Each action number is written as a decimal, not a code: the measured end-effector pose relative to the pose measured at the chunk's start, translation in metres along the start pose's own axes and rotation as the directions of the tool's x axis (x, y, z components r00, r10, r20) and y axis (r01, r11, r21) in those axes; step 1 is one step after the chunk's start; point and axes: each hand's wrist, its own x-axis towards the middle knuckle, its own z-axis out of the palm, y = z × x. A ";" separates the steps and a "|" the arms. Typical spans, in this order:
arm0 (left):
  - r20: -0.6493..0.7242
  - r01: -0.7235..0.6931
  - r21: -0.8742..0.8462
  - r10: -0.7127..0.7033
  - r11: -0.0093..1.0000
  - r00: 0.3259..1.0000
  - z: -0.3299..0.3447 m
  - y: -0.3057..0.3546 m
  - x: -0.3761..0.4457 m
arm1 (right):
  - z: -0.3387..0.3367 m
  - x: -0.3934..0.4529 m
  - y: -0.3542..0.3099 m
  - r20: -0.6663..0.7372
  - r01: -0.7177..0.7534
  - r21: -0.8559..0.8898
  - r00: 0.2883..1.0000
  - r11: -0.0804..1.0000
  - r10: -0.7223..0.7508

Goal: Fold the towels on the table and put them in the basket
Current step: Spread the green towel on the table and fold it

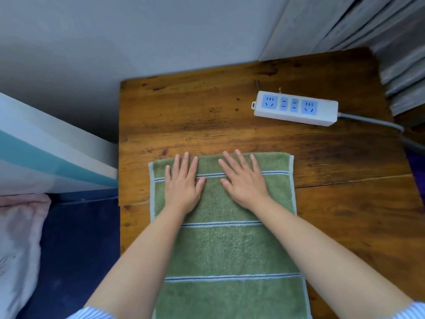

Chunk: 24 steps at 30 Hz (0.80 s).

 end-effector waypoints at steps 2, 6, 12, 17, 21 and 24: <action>-0.008 0.078 -0.020 -0.078 0.997 0.997 -0.003 -0.013 0.003 | -0.001 -0.004 0.023 -0.040 -0.120 0.026 0.992 0.992 0.121; -0.058 0.140 -0.097 -0.146 0.985 0.988 -0.012 -0.042 0.010 | -0.007 -0.019 0.069 -0.071 -0.290 0.092 0.952 0.953 0.296; -0.159 0.004 -0.059 -0.014 0.998 0.987 -0.029 -0.065 0.013 | -0.027 -0.023 0.086 -0.115 -0.173 0.127 0.975 0.977 0.188; -0.070 -0.035 -0.007 0.034 0.999 0.997 -0.051 -0.065 0.018 | -0.059 -0.014 0.087 -0.040 -0.169 0.113 0.984 0.979 0.175; -0.073 -0.053 -0.035 0.051 0.998 0.996 -0.063 -0.069 0.004 | -0.077 -0.029 0.087 -0.039 -0.140 0.164 0.988 0.976 0.149; -0.127 -0.065 -0.058 0.057 0.996 0.990 -0.071 -0.073 -0.021 | -0.079 -0.055 0.079 -0.127 -0.106 0.152 0.984 0.983 0.126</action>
